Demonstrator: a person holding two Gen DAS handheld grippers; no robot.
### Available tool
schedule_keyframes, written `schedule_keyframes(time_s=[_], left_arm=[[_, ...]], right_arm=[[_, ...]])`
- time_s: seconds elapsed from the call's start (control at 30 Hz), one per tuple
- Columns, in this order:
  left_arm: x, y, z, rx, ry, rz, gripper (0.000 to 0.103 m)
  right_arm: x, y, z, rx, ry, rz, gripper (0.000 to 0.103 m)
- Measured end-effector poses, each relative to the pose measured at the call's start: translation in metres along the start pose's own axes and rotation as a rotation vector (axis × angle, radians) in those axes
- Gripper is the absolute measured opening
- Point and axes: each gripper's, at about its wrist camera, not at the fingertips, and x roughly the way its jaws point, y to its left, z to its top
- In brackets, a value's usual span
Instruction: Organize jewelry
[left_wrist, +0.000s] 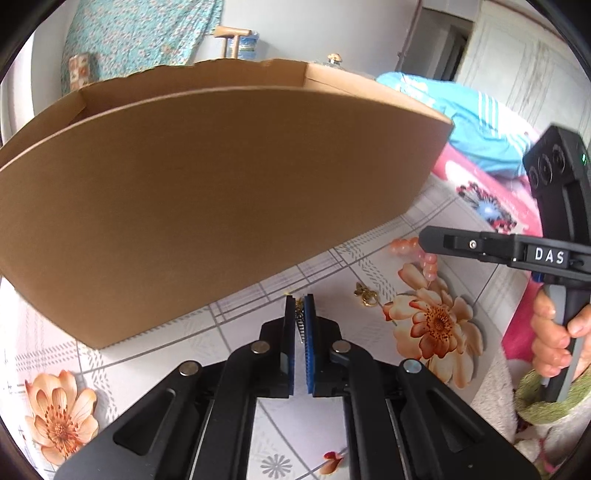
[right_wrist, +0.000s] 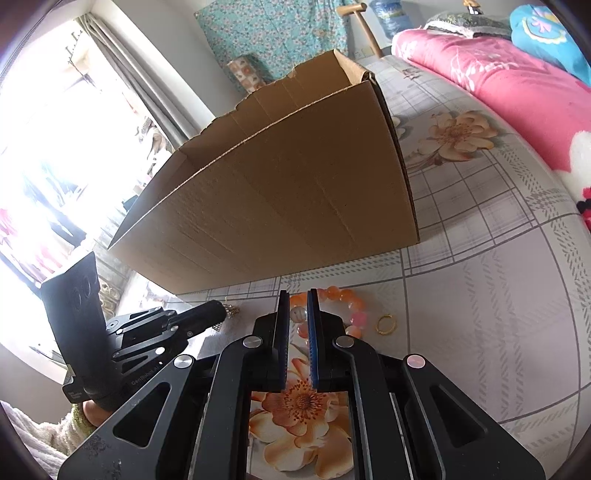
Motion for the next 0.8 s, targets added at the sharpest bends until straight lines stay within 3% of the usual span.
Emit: schedule_keyframes(time_s=[0.37, 0.8], left_arm=[[-0.029, 0.018, -0.001, -0.084, -0.056, -0.047, 0.004], [-0.070, 0.024, 0.000, -0.116, -0.127, -0.096, 0.004]], right_arm=[[-0.018, 0.007, 0.001, 0.001, -0.037, 0.028, 0.007], [-0.037, 0.019, 0.002, -0.013, -0.088, 0.056, 0.007]])
